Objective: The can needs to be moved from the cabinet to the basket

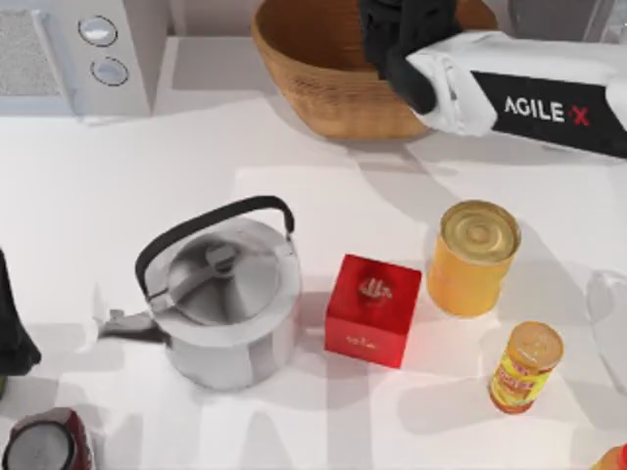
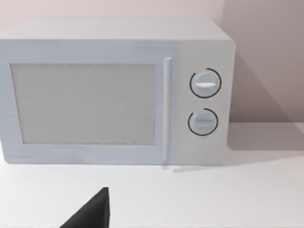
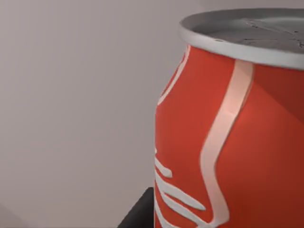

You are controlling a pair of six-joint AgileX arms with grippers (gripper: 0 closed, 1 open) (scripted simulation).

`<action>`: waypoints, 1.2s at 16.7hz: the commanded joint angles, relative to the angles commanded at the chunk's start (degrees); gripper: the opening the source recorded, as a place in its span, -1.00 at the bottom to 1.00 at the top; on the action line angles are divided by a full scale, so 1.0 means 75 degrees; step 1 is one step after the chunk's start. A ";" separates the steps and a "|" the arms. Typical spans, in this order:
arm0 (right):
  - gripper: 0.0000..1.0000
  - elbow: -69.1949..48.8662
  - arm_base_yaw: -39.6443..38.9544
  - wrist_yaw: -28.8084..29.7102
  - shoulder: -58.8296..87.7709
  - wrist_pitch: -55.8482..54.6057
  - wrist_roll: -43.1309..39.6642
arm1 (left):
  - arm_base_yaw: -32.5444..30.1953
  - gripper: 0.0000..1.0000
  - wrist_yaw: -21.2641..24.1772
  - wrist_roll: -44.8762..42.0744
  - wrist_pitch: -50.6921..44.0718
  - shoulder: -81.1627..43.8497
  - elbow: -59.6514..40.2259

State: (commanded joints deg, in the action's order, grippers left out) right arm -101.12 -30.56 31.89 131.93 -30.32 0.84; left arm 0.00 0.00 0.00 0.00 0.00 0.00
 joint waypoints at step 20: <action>1.00 0.0000 0.0000 0.0000 0.0000 0.0000 0.0000 | 0.0000 1.00 0.0000 0.0000 0.0000 0.0000 0.0000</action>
State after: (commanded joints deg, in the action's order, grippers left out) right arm -101.12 -30.56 31.89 131.93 -30.32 0.84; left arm 0.00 0.00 0.00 0.00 0.00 0.00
